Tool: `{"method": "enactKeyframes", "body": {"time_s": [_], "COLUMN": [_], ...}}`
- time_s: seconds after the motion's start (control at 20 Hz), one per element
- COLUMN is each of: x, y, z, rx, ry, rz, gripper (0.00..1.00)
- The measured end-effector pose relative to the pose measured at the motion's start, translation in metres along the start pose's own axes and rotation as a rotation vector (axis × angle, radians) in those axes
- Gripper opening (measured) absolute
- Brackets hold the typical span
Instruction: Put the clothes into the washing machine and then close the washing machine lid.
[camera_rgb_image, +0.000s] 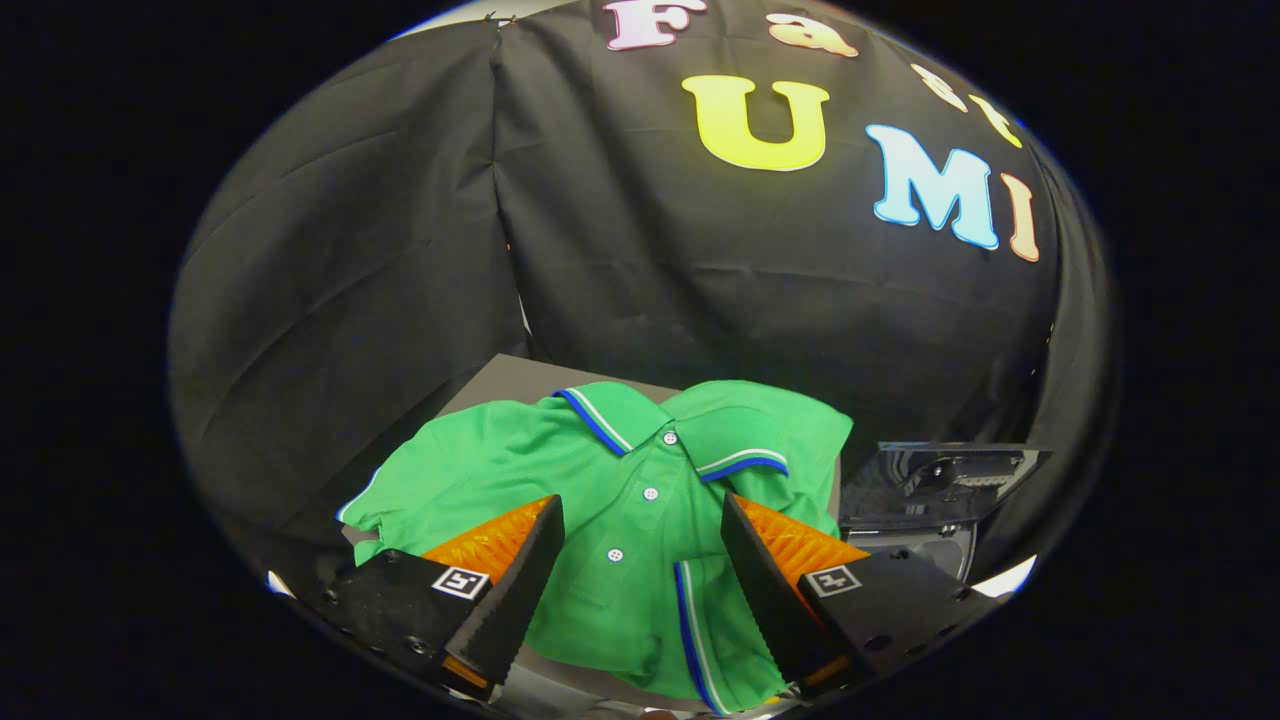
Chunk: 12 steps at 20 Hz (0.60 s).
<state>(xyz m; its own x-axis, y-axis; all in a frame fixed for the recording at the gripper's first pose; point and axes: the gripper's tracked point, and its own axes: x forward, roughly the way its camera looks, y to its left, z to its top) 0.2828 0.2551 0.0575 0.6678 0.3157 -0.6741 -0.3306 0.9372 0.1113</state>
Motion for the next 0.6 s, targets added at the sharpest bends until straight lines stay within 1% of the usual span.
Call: {"method": "enactKeyframes", "body": {"time_s": [0.25, 0.6], "x": [0.016, 0.039], "y": [0.001, 0.004], "z": [-0.007, -0.029], "rx": [-0.020, -0.011], "ry": [0.066, 0.147], "rz": [-0.046, -0.071], "gripper": [0.98, 0.99]}}
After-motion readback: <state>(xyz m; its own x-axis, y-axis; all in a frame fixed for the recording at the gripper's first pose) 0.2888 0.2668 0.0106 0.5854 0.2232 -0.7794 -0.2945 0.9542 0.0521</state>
